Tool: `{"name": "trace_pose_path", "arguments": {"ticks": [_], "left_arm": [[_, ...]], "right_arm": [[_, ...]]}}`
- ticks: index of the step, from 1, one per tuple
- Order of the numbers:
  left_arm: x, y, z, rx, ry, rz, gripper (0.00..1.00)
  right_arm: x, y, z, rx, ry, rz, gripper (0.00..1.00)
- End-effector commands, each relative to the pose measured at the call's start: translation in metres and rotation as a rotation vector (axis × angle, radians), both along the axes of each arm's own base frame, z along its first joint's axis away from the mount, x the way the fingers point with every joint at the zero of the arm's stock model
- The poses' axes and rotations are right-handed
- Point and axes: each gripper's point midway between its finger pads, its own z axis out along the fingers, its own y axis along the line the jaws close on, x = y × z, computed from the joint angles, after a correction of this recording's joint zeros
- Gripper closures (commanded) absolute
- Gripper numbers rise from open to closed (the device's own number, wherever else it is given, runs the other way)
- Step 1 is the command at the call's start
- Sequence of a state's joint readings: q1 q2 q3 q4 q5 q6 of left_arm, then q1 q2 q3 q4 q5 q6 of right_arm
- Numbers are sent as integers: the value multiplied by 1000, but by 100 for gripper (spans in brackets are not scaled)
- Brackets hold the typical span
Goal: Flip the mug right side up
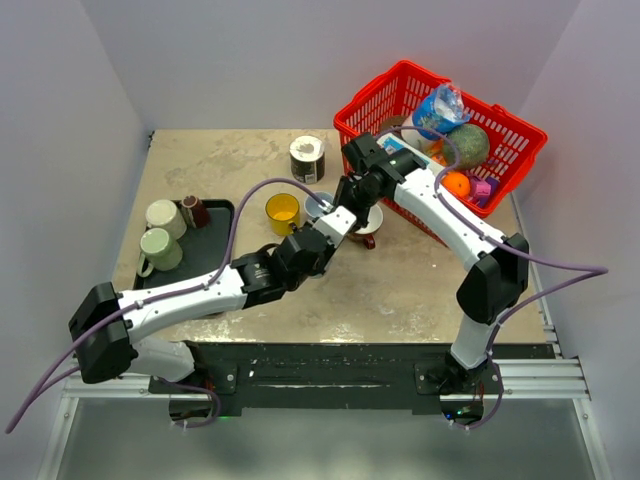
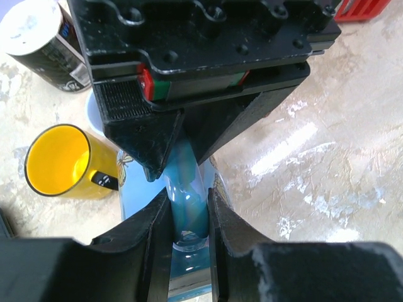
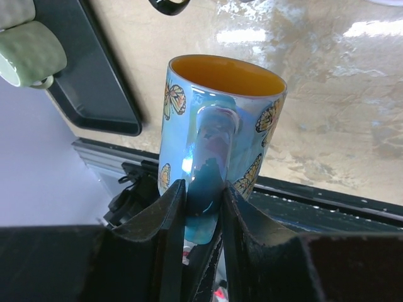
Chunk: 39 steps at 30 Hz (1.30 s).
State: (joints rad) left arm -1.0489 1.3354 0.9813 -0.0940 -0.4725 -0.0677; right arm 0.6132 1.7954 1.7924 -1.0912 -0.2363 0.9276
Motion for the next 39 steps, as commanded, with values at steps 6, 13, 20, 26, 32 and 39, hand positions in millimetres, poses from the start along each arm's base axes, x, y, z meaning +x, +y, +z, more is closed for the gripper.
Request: {"name": "trace_pose_path", "arguments": {"ticks": [6,13,20,26,32,39], "left_arm": [[15,7,69,-238,-190,129,100],[13,13,68,-239,-222,122,100],[9,13,72,-260,-232,99,100],[9,8,73,-256,-237,81,100],[10,7,71,-255,-238,76,100],[9,7,73,-261,-240,73,100]], "right_arm": [[4,11,21,71,3,-84,44],[17,0,28,-1,-28,-183,52],[18,-5,18,-52,-23,-206,53],[19,1,12,-40,-17,-209,53],[16,12,9,-26,-6,-188,64],[13,14,2,-25,8,-181,100]]}}
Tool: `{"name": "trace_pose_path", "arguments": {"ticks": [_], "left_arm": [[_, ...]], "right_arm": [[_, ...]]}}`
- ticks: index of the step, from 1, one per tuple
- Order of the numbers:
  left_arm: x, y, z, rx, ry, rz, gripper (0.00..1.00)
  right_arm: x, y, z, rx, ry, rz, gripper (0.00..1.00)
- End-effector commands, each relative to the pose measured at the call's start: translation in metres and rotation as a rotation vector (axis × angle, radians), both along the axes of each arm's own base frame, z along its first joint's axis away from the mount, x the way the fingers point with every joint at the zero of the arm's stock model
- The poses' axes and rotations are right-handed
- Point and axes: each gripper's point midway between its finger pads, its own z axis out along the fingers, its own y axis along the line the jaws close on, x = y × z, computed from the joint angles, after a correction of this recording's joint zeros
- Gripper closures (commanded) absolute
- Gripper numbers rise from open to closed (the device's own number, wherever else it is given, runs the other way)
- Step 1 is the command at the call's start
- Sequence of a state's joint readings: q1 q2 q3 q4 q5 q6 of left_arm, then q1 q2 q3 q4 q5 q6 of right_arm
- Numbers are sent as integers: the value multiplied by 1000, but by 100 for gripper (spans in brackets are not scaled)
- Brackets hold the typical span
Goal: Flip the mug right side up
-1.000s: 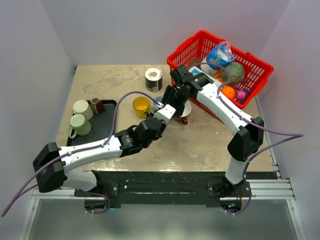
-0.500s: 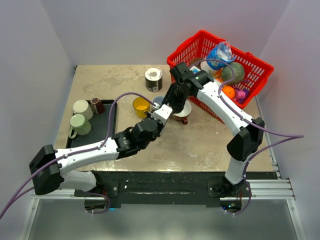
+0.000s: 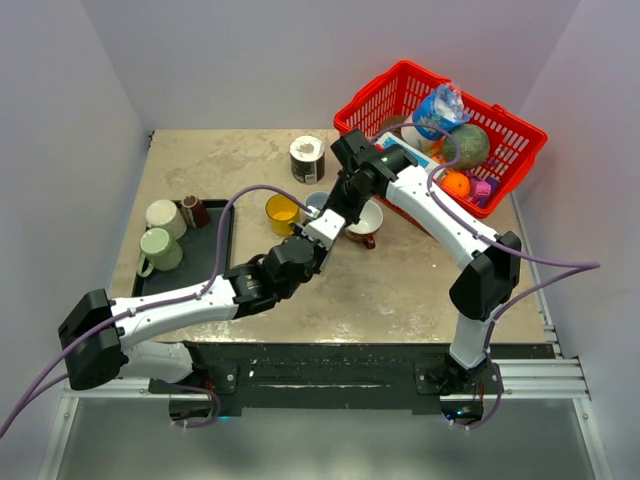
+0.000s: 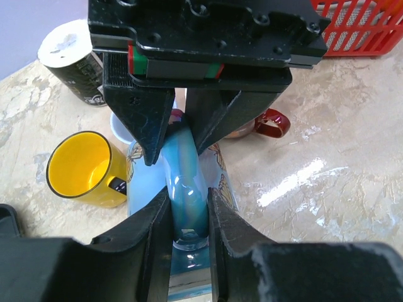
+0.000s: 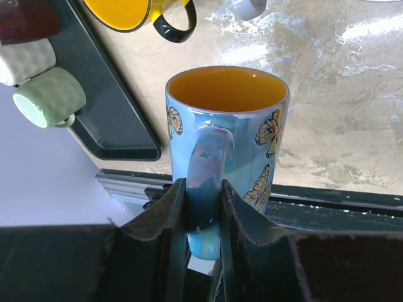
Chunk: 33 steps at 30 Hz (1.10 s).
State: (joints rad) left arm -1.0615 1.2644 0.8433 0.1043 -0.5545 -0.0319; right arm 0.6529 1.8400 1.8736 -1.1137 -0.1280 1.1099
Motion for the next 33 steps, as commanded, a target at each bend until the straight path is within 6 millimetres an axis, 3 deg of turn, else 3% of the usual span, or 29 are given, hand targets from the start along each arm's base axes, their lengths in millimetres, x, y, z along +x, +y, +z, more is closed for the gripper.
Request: {"name": "trace_pose_path", "arguments": {"ticks": [1,3,4,10,16,21,23,24,26,27,29,31,32,33], "left_arm": [[6,-6,65,-181,-131,17,100],[6,-6,64,-181,-122,17,100],[4,-6,63,-179,-111,10,95],[-8,-2,62,-224,-67,-24,63],[-17,0,62,-245,-40,-49,29],[-23,10,69,-234,-24,-54,18],[-25,15,89,-267,-27,-43,16],[-26,22,86,-237,-4,-29,15],[-27,31,112,-291,-15,-3,14],[-26,37,115,-295,-10,13,13],[-30,45,144,-373,-33,-3,12],[-28,57,161,-418,-37,9,10],[-27,64,180,-453,-53,19,9],[-20,74,182,-441,-47,52,9]], "right_arm": [[-1,1,-2,-1,-3,-13,100],[0,0,3,10,-29,-11,100],[1,-1,5,14,-49,-13,100],[6,3,39,148,-210,-25,100],[9,3,40,193,-251,-56,100],[14,6,46,218,-318,-34,100],[20,7,50,225,-398,11,100],[22,4,56,223,-446,15,100],[28,5,60,212,-565,95,100],[24,2,75,227,-630,110,100],[25,3,84,254,-775,152,100],[14,3,104,290,-890,196,100],[15,4,106,283,-935,192,100],[7,11,106,280,-945,222,100]]}}
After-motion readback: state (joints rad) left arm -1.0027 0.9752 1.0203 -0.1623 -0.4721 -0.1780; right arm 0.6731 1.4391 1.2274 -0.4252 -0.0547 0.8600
